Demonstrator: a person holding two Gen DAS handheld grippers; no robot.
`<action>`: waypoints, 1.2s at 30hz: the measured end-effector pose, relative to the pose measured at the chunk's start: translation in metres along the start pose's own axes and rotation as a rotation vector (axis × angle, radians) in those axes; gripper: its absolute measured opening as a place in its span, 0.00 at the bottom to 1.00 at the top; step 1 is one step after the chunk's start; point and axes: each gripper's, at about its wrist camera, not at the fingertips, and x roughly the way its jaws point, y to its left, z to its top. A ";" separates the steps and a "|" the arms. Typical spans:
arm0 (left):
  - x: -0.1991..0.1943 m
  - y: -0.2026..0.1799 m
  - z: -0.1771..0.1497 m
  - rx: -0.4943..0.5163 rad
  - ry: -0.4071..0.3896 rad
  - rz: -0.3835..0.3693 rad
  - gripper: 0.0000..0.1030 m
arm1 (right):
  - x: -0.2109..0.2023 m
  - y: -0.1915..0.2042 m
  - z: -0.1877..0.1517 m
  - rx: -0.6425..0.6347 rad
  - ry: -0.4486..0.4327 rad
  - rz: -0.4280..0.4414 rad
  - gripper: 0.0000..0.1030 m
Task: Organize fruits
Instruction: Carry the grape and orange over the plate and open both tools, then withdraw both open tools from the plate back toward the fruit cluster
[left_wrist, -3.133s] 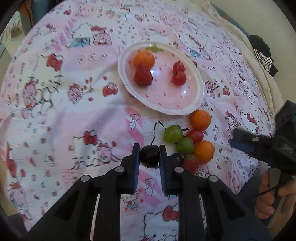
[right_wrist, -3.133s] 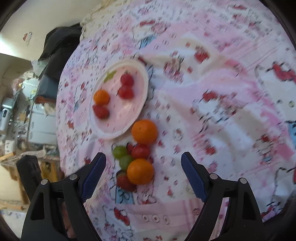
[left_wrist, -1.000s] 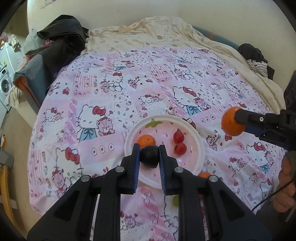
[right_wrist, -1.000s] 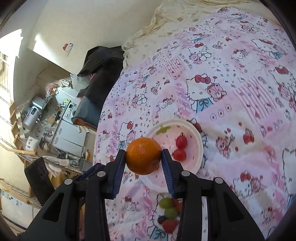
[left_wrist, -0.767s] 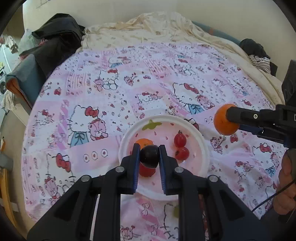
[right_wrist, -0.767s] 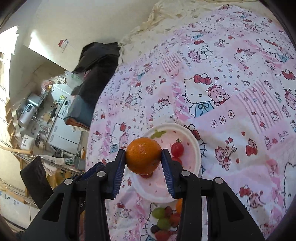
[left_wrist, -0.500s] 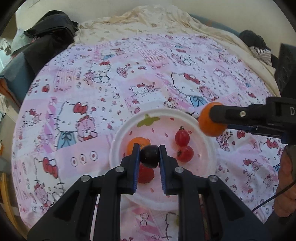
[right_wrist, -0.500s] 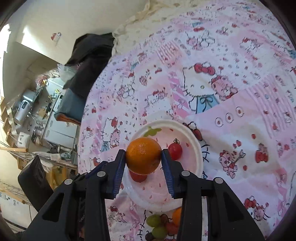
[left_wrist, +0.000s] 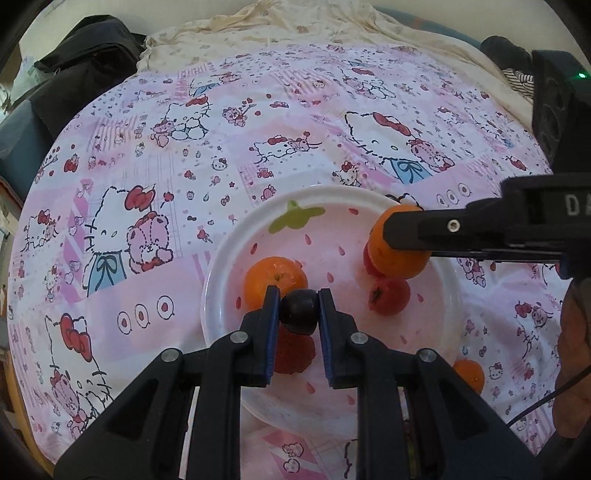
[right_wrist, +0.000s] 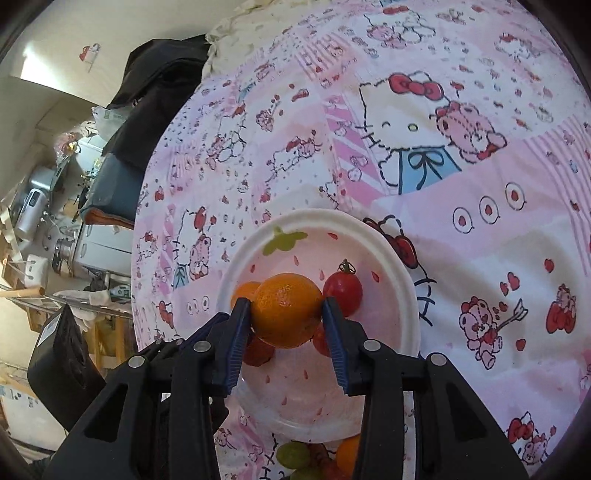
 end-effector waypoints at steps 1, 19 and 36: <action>-0.001 0.000 0.000 0.002 -0.008 0.006 0.17 | 0.001 -0.001 0.000 0.007 0.005 0.001 0.41; -0.003 0.002 0.005 -0.021 -0.025 0.011 0.69 | -0.003 0.002 0.005 0.058 -0.044 0.024 0.79; -0.032 0.021 0.012 -0.112 -0.101 0.028 0.71 | -0.030 0.038 0.000 -0.063 -0.099 -0.035 0.84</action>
